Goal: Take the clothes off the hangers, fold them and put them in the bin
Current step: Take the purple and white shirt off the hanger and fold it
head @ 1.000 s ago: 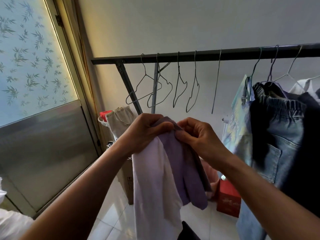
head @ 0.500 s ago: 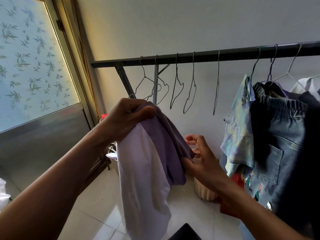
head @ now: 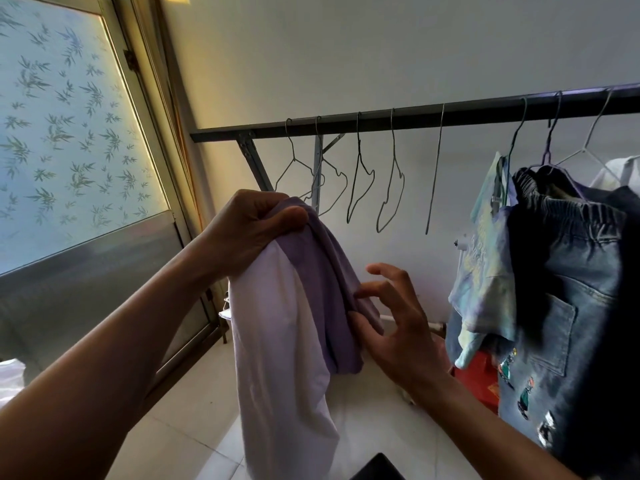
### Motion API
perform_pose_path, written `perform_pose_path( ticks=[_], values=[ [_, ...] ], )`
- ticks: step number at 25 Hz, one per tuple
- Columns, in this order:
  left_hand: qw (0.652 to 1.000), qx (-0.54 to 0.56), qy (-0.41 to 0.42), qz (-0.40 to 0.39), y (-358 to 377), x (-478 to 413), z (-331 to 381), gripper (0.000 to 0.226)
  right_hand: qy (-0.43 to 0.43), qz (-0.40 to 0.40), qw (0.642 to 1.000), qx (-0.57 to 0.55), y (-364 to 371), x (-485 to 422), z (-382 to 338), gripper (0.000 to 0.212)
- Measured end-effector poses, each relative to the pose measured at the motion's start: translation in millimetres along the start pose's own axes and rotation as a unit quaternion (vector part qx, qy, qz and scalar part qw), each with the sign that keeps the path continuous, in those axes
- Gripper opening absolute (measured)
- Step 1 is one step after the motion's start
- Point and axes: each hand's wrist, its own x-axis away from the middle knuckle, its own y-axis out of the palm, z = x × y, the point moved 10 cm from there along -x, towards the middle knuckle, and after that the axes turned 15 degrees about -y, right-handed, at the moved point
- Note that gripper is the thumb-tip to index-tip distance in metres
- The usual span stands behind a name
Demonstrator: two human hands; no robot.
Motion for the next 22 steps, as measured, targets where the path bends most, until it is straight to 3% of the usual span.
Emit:
perform_pose_path(
  ticks=[3,6,8,12,15,17,19,22],
  values=[
    [1.000,-0.002,0.008,-0.013,-0.2,-0.3,3.4,0.038,-0.041,0.016,0.999,-0.015,-1.8,-5.1,-12.7,0.024],
    [0.999,-0.019,0.011,-0.027,4.7,-1.8,7.1,0.045,-0.002,-0.014,1.000,-0.010,6.8,-12.6,-16.0,0.019],
    [0.999,-0.029,0.012,-0.036,6.1,-2.1,10.6,0.037,0.015,-0.010,1.000,-0.001,6.4,-16.0,-15.1,0.013],
    [0.998,-0.052,0.013,-0.036,-3.7,-2.1,10.5,0.021,0.072,0.086,0.990,-0.088,-14.3,-13.1,-3.9,0.009],
    [0.996,-0.061,0.021,-0.063,-0.7,-1.0,14.1,0.012,0.109,0.061,0.985,-0.119,-4.7,-21.0,-2.0,0.008],
    [0.994,-0.073,0.026,-0.075,6.0,-1.9,15.4,0.024,0.098,-0.017,0.989,-0.106,14.9,-31.8,-8.2,0.015],
    [0.993,-0.094,0.029,-0.070,7.3,-3.9,13.5,0.047,0.093,-0.055,0.989,-0.105,25.8,-37.5,-12.0,0.005],
    [0.993,-0.095,0.013,-0.070,0.2,-3.5,8.2,0.048,0.149,0.018,0.958,-0.246,17.4,-33.9,-2.3,0.012]
  ],
)
